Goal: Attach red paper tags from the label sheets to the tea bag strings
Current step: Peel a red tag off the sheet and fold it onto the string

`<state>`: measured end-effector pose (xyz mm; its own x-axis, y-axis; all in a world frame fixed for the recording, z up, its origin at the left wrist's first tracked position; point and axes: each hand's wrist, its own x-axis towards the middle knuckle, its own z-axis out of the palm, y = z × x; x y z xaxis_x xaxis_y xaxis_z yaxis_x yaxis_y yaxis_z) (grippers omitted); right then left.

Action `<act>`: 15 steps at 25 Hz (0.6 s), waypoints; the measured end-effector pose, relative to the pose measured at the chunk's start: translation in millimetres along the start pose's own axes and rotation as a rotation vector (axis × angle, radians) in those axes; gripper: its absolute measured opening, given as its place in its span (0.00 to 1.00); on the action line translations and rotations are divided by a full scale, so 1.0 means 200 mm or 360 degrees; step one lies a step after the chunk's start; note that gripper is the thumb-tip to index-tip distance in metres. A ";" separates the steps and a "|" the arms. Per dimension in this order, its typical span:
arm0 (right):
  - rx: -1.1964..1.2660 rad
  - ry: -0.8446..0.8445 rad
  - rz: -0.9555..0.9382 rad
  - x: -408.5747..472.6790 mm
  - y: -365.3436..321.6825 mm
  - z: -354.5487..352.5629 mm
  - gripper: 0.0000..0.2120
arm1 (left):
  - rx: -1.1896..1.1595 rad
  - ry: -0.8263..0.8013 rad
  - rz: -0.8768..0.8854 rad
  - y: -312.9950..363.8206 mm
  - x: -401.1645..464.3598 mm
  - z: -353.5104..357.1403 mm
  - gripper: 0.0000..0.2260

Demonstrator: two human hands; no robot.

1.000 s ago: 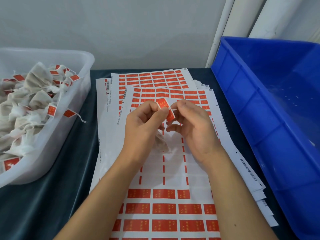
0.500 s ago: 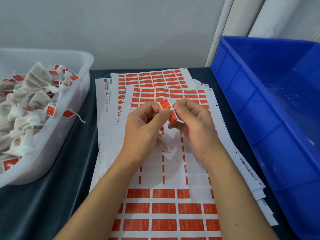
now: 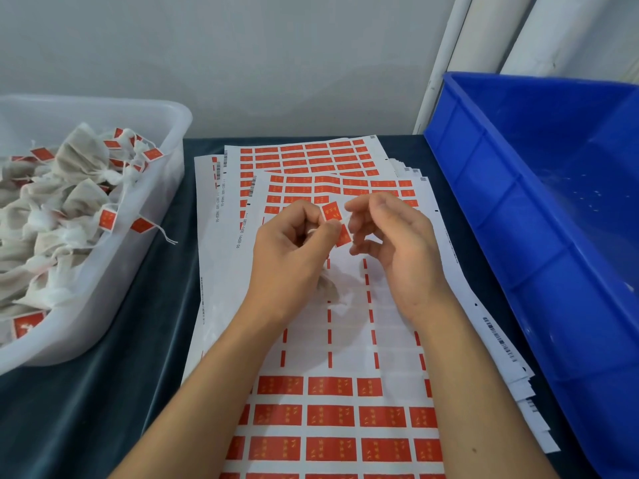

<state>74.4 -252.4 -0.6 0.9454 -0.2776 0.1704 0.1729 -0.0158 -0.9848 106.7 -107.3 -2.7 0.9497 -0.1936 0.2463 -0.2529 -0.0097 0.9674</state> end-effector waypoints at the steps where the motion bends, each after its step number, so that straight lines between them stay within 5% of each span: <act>1: -0.0044 -0.0037 -0.0001 0.00 0.00 0.00 0.14 | 0.0003 -0.0008 0.0008 0.00 0.00 0.00 0.08; 15: -0.0236 0.0030 -0.0147 -0.01 0.00 0.00 0.05 | 0.0145 0.0107 0.0094 0.01 -0.02 0.02 0.05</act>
<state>72.2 -251.6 -2.0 0.9219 -0.2864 0.2611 0.2148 -0.1830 -0.9593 102.0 -110.7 -2.2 0.9420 -0.1302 0.3092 -0.3218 -0.0896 0.9426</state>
